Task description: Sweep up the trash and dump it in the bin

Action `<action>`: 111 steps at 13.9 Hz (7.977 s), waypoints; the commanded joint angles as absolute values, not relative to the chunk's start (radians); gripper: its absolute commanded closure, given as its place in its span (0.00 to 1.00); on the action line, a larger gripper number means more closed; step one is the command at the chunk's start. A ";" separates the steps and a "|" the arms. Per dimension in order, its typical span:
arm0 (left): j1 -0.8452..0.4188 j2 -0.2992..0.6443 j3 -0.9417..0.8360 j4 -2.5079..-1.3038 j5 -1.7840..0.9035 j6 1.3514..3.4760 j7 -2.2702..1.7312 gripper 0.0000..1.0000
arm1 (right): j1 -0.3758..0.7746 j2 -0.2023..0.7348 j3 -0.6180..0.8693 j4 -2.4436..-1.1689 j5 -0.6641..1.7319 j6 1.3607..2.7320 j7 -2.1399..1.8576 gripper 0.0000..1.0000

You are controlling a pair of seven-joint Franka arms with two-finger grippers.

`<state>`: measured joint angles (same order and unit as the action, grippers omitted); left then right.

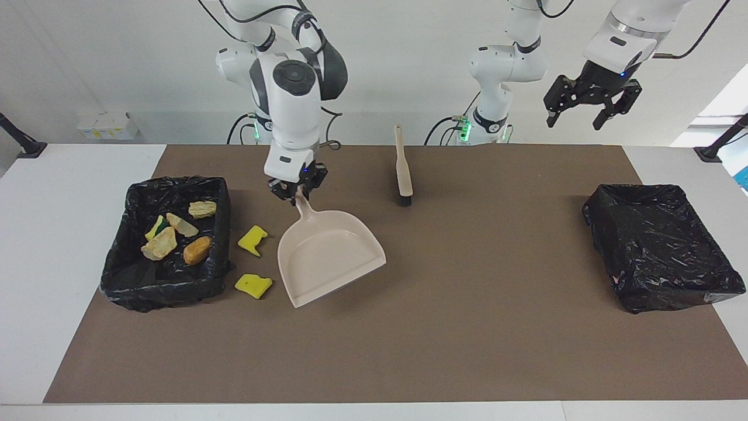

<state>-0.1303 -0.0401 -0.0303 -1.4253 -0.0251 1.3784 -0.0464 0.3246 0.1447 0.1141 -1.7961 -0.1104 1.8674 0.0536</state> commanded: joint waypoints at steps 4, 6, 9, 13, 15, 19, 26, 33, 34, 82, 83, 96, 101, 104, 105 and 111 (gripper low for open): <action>-0.112 -0.043 -0.043 -1.414 -0.023 1.359 -0.037 0.00 | 0.458 0.405 0.107 -1.516 -0.061 1.824 0.417 1.00; -0.112 -0.043 -0.043 -1.414 -0.023 1.359 -0.037 0.00 | 0.507 0.510 0.107 -1.394 -0.061 1.821 0.513 1.00; -0.112 -0.043 -0.043 -1.414 -0.023 1.359 -0.037 0.00 | 0.563 0.630 0.107 -1.269 -0.063 1.839 0.626 1.00; -0.112 -0.043 -0.043 -1.414 -0.021 1.359 -0.037 0.00 | 0.604 0.686 0.107 -1.262 -0.064 1.916 0.696 1.00; -0.112 -0.043 -0.043 -1.414 -0.021 1.359 -0.037 0.00 | 0.604 0.670 0.106 -1.270 -0.075 1.896 0.701 0.01; -0.112 -0.043 -0.043 -1.414 -0.021 1.359 -0.037 0.00 | 0.571 0.588 0.103 -1.299 -0.066 1.861 0.686 0.00; -0.112 -0.043 -0.043 -1.414 -0.021 1.359 -0.037 0.00 | 0.594 0.411 0.136 -1.530 0.112 1.810 0.718 0.00; -0.114 -0.044 -0.043 -1.414 -0.021 1.355 -0.037 0.00 | 0.733 0.159 0.137 -1.969 0.265 1.921 0.860 0.00; -0.114 -0.048 -0.043 -1.414 -0.021 1.355 -0.038 0.00 | 0.751 0.117 0.137 -2.070 0.278 2.009 0.856 0.00; -0.529 0.341 -0.060 -1.743 0.092 2.171 -0.416 1.00 | 0.227 0.052 0.143 -2.159 -0.258 1.806 0.143 1.00; -0.522 0.327 -0.058 -1.744 0.092 2.142 -0.337 1.00 | 0.236 0.079 0.143 -2.095 -0.246 1.743 0.147 1.00; -0.485 0.221 -0.061 -1.840 0.179 1.928 0.491 1.00 | 0.072 0.252 0.143 -1.943 -0.583 1.868 0.059 1.00; -0.574 0.106 -0.063 -2.020 0.262 1.967 0.489 1.00 | 0.149 0.242 0.161 -1.941 -0.304 1.830 -0.031 1.00; -0.600 0.063 -0.063 -2.089 0.262 1.979 0.488 1.00 | 0.216 0.241 0.164 -1.884 -0.183 1.775 -0.021 1.00; -0.607 0.057 -0.064 -2.104 0.262 1.980 0.488 1.00 | 0.203 0.239 0.164 -1.849 -0.180 1.737 -0.025 1.00; -0.607 0.049 -0.064 -2.137 0.262 2.045 0.495 1.00 | 0.064 0.140 0.158 -1.986 -0.129 1.820 0.009 1.00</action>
